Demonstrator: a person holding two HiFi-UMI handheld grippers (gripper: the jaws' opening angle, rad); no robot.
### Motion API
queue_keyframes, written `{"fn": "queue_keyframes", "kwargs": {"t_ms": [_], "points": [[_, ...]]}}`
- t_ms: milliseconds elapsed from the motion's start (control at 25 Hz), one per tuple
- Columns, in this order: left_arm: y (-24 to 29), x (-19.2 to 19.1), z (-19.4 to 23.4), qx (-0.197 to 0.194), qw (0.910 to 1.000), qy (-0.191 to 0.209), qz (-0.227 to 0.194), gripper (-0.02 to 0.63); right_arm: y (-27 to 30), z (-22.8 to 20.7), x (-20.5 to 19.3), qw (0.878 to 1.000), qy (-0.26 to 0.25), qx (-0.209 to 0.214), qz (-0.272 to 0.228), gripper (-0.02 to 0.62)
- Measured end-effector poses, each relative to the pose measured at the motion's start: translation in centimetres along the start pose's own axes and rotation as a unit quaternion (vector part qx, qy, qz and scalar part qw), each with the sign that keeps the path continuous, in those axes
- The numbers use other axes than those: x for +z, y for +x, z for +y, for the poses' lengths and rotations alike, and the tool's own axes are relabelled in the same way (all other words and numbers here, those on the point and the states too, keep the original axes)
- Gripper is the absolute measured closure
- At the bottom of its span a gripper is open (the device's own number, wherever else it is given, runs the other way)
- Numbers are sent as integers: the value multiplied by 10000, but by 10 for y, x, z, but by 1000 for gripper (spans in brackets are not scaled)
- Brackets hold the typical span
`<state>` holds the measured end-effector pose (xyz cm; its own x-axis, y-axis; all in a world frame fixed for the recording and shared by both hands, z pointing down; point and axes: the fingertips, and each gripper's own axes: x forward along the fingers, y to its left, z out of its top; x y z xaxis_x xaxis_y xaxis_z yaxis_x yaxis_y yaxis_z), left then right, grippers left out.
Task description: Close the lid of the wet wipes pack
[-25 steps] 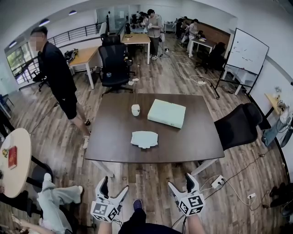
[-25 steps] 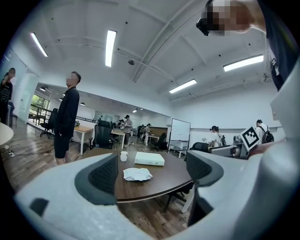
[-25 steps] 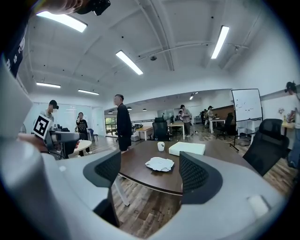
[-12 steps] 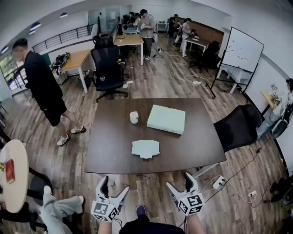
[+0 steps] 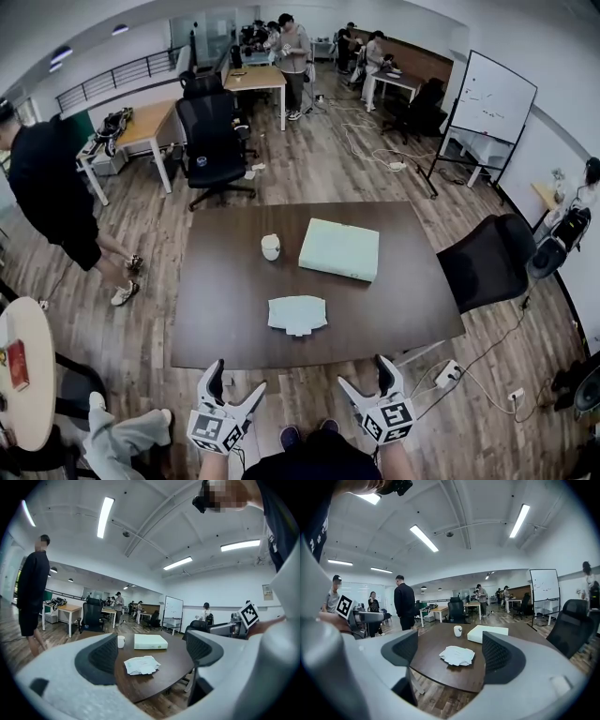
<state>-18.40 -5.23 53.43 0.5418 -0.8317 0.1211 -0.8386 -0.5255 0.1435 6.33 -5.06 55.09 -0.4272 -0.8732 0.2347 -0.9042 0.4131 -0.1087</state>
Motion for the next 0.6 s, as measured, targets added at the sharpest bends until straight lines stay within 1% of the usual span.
{"fn": "queue_keyframes", "kwargs": {"t_ms": [280, 520, 600], "points": [[37, 4, 18, 118, 9999, 2, 24, 161, 41, -24, 6, 9998, 19, 167, 64, 152], [79, 8, 30, 385, 9993, 29, -1, 161, 85, -54, 12, 9987, -58, 486, 125, 152], [93, 8, 31, 423, 9991, 84, -3, 161, 98, -68, 14, 9983, 36, 566, 141, 152]]}}
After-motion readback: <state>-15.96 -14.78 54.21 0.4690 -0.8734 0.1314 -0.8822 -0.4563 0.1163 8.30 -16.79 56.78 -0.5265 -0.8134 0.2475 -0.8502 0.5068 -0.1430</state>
